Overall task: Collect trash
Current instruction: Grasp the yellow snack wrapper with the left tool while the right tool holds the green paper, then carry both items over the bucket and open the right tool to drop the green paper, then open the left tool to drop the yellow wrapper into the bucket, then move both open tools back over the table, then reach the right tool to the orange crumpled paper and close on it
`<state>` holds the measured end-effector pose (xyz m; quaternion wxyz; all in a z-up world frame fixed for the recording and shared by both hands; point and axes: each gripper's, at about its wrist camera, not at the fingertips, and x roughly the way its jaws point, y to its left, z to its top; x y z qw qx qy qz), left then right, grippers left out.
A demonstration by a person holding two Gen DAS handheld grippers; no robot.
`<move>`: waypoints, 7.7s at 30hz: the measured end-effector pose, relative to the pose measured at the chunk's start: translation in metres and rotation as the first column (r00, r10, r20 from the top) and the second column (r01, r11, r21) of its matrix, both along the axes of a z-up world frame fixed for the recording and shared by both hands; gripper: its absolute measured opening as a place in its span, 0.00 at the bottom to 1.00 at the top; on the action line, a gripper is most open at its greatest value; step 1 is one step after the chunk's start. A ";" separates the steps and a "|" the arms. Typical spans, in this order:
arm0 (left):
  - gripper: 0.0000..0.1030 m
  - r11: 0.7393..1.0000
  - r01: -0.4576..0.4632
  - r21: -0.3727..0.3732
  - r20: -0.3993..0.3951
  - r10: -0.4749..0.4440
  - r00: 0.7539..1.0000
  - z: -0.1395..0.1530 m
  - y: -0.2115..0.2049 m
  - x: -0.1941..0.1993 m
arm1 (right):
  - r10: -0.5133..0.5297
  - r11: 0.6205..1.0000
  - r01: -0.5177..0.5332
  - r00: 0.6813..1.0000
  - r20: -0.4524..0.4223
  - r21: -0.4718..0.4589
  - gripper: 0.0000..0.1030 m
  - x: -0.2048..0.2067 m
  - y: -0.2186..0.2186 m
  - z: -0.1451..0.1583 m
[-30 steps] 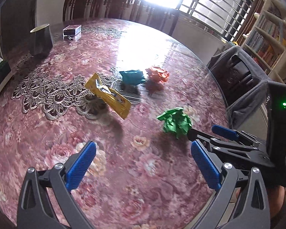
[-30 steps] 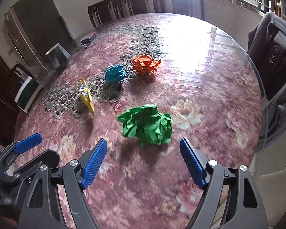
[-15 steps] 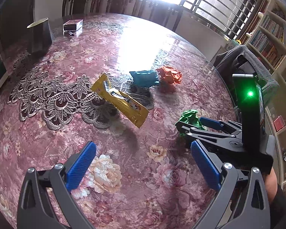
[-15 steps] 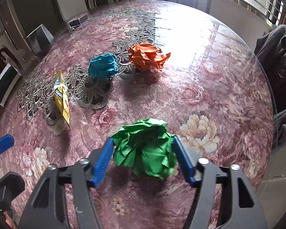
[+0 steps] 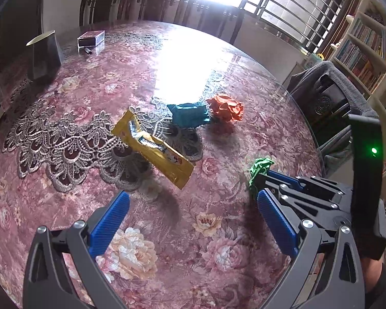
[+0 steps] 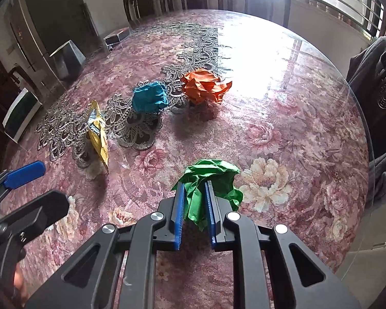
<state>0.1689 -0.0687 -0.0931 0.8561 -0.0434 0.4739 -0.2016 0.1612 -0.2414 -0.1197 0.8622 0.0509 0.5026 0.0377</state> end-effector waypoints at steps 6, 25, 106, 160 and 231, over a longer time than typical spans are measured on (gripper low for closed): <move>0.96 1.000 -0.015 0.015 0.005 0.015 1.000 -0.005 -0.005 0.015 | -0.001 1.000 0.000 0.999 0.046 0.019 0.15 -0.009 -0.005 0.020; 0.77 0.992 -0.094 0.084 -0.082 0.100 0.992 -0.046 -0.019 0.084 | -0.014 0.999 0.012 0.999 0.047 0.044 0.15 0.000 -0.007 0.026; 0.16 0.778 0.626 0.048 -0.198 -0.607 0.770 -0.072 -0.197 -0.324 | -0.407 0.899 0.428 0.895 -0.179 0.093 0.18 -0.419 -0.108 -0.051; 0.22 0.697 0.716 0.033 -0.263 -0.686 0.679 -0.089 -0.225 -0.326 | -0.530 0.833 0.544 0.837 -0.137 0.102 0.18 -0.413 -0.157 -0.032; 0.90 0.997 0.020 0.073 -0.035 -0.017 0.999 -0.025 -0.018 0.070 | -0.020 0.999 0.020 0.999 0.029 -0.024 0.23 0.143 -0.009 -0.010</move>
